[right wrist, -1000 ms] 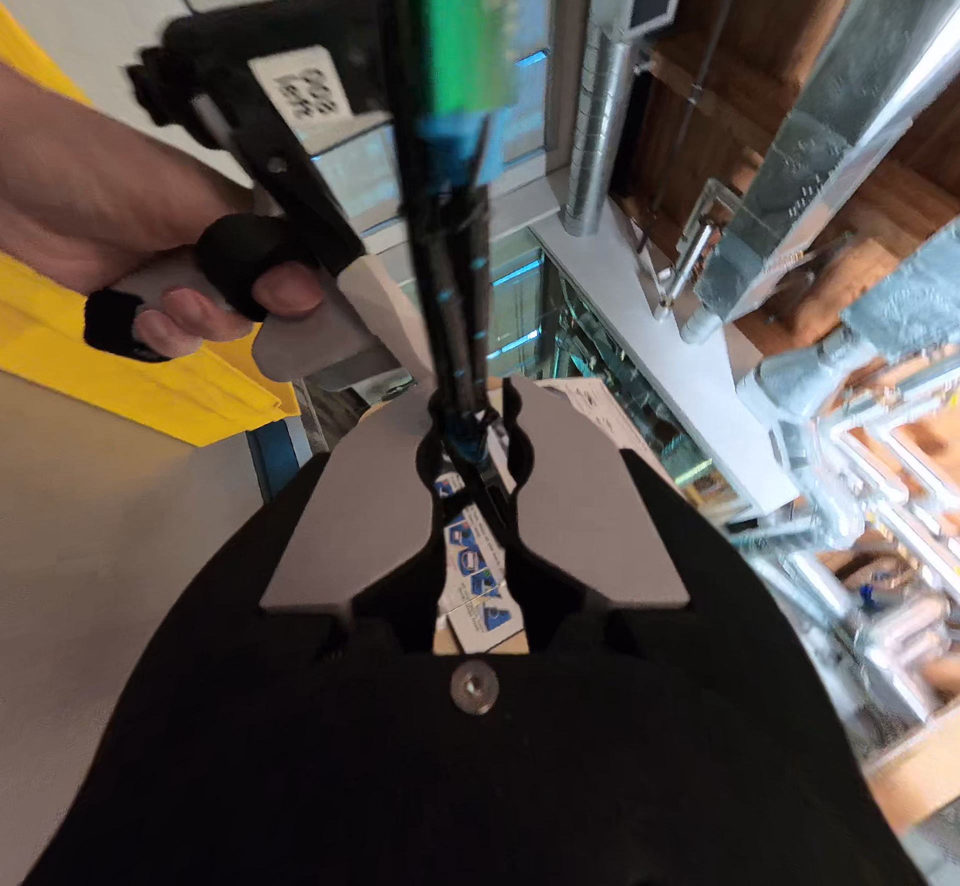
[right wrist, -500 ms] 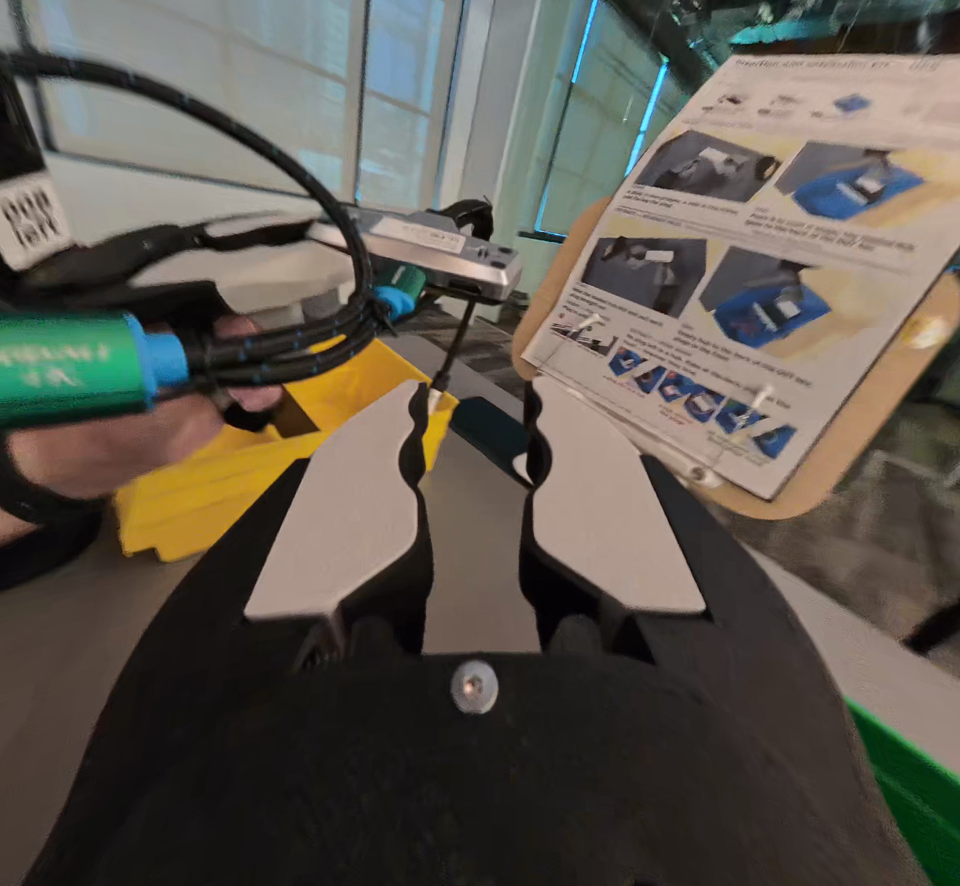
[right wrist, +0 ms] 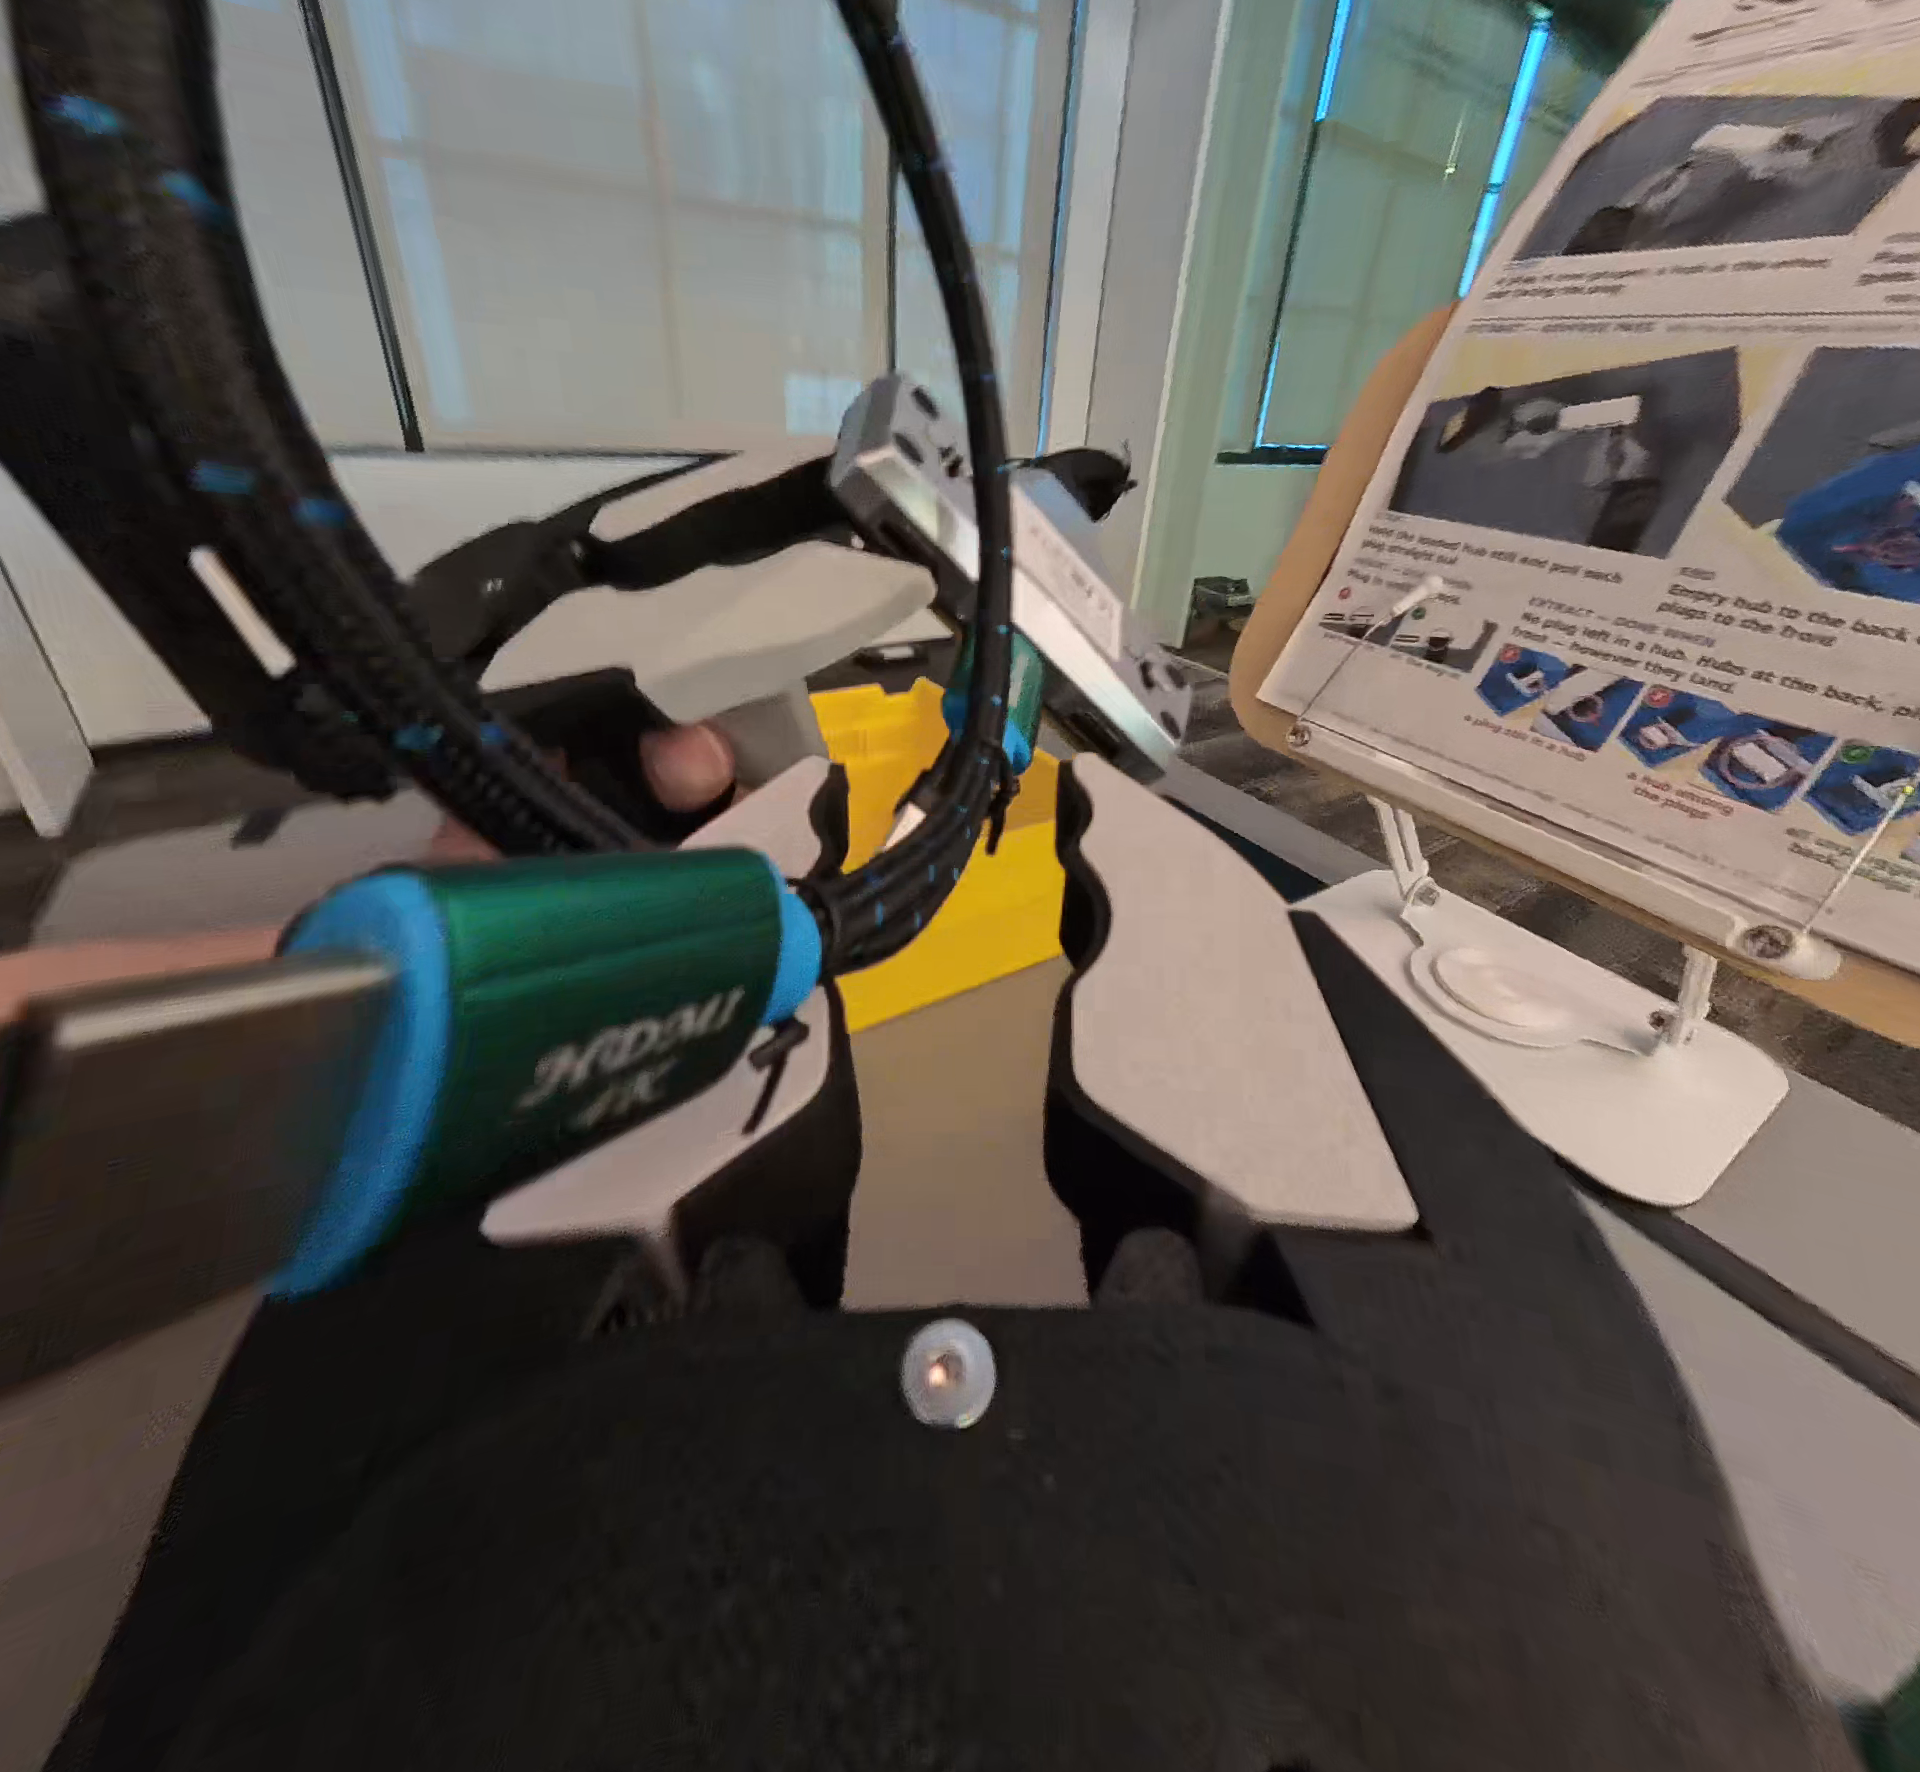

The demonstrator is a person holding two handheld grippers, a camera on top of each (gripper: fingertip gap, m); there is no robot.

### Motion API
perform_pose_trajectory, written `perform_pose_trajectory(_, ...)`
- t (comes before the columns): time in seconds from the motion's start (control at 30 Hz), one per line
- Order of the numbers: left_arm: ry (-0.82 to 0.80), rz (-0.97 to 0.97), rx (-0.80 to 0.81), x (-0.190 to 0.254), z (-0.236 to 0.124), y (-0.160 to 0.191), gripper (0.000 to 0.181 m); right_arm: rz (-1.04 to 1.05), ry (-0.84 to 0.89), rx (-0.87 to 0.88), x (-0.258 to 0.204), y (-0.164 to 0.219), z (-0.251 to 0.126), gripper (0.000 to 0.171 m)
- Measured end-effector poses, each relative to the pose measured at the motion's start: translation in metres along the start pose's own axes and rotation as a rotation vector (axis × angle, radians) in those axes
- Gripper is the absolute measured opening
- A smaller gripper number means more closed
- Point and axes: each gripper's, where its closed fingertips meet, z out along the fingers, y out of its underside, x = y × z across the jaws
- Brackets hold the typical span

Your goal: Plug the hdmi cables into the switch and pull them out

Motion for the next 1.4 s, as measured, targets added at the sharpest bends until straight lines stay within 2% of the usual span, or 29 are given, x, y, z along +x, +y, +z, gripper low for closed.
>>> perform_pose_trajectory(0.17,-0.033,0.055,0.007,-0.002,-0.002,-0.001,0.047,0.346,-0.060,0.024,-0.004,0.006,0.003,0.040)
perform_pose_trajectory(0.27,-0.047,0.085,0.009,0.000,-0.002,-0.002,0.046,0.572,-0.122,0.103,-0.007,0.002,0.002,0.040)
perform_pose_trajectory(0.37,-0.049,0.112,0.001,0.008,0.000,0.001,0.046,0.653,-0.085,0.230,0.002,-0.002,-0.005,0.042)
perform_pose_trajectory(0.6,-0.058,0.090,0.011,0.018,0.002,0.000,0.046,0.549,-0.030,0.346,0.010,-0.012,-0.017,0.034)
perform_pose_trajectory(0.8,-0.080,0.121,0.017,0.021,0.003,-0.002,0.046,0.638,-0.038,0.368,0.012,-0.011,-0.017,0.030)
perform_pose_trajectory(0.9,-0.073,0.144,0.019,0.027,0.003,-0.002,0.047,0.658,-0.059,0.348,0.010,-0.008,-0.013,0.035)
perform_pose_trajectory(0.93,-0.075,0.153,0.018,0.028,0.004,-0.003,0.046,0.685,-0.071,0.355,0.010,-0.009,-0.014,0.030)
perform_pose_trajectory(1.0,-0.079,0.167,0.022,0.028,0.004,-0.004,0.046,0.699,-0.088,0.349,0.012,-0.008,-0.013,0.030)
perform_pose_trajectory(1.03,-0.079,0.174,0.026,0.029,0.004,-0.005,0.047,0.673,-0.077,0.318,0.012,-0.004,-0.012,0.020)
perform_pose_trajectory(1.23,-0.055,0.114,-0.012,0.031,0.008,0.002,0.046,0.556,-0.021,0.295,0.020,-0.001,-0.015,0.015)
perform_pose_trajectory(1.33,-0.028,0.033,-0.061,0.031,0.011,0.009,0.035,0.381,0.064,0.284,0.035,-0.008,-0.022,0.019)
perform_pose_trajectory(1.4,-0.005,-0.033,-0.053,0.030,0.011,0.004,0.038,0.217,0.123,0.257,0.041,-0.014,-0.026,0.016)
